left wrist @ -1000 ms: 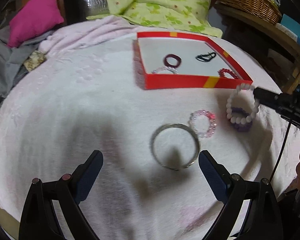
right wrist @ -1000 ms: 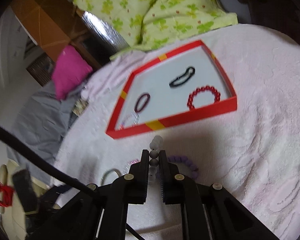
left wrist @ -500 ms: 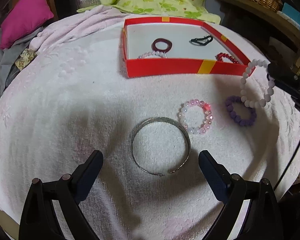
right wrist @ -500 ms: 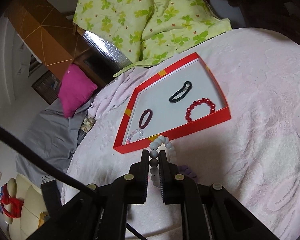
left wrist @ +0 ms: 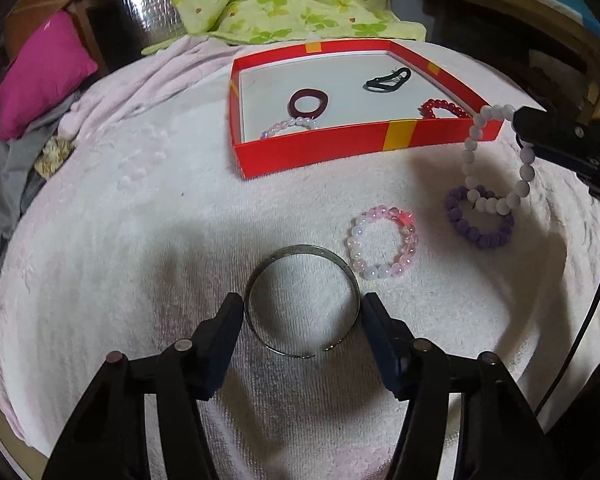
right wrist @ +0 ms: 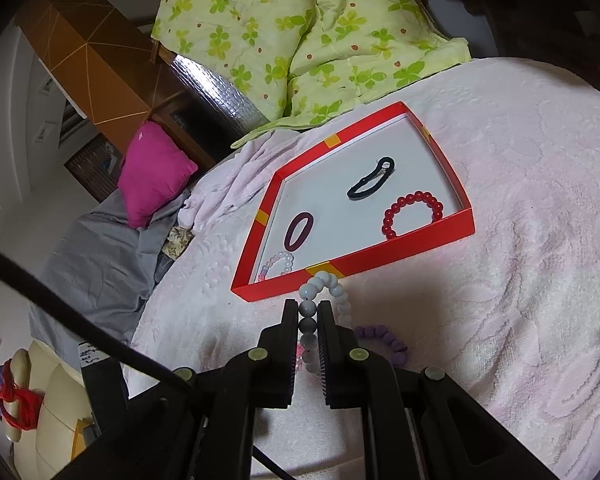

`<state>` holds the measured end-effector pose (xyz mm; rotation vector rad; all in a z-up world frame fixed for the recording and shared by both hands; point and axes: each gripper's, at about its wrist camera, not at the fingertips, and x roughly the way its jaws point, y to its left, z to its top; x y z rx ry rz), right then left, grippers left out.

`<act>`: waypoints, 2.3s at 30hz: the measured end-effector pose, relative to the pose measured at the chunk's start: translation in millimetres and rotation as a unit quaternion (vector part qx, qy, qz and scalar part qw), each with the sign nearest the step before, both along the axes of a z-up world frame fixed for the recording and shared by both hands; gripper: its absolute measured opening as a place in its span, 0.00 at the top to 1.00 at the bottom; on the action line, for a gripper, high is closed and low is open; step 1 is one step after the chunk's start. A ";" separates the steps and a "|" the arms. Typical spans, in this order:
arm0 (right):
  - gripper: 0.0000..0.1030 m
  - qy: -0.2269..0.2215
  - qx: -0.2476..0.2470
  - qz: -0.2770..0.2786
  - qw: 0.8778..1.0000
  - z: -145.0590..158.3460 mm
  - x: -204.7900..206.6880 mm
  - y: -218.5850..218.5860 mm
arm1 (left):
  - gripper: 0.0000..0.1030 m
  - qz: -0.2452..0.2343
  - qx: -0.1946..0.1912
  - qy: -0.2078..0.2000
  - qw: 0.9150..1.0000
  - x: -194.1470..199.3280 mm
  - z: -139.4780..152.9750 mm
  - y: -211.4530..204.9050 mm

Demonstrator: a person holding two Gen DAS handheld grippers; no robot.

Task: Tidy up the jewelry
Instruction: 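Grasp the silver bangle with the left tool while the right tool holds the white bracelet, then carry the bangle and white bracelet into the red tray and open both tools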

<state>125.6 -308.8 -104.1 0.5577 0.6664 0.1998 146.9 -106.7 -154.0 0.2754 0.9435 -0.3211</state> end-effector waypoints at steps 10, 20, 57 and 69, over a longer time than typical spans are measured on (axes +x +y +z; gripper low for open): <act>0.90 -0.002 -0.002 0.000 1.000 1.1 0.6 -0.1 | 0.40 -0.001 0.014 -0.021 1.000 -0.4 3.6 -0.8; 0.90 -0.024 -0.003 -0.010 1.000 12.2 4.9 -4.8 | 0.40 0.009 0.008 -0.052 0.999 2.7 28.4 9.0; 0.90 0.034 0.087 0.016 0.995 -14.5 127.3 -4.9 | 0.40 -0.020 -0.001 -0.020 1.000 218.8 41.4 -51.0; 0.75 0.019 0.044 -0.047 0.998 -0.1 112.1 -22.6 | 0.39 -0.001 -0.072 -0.031 0.997 198.3 70.0 -11.3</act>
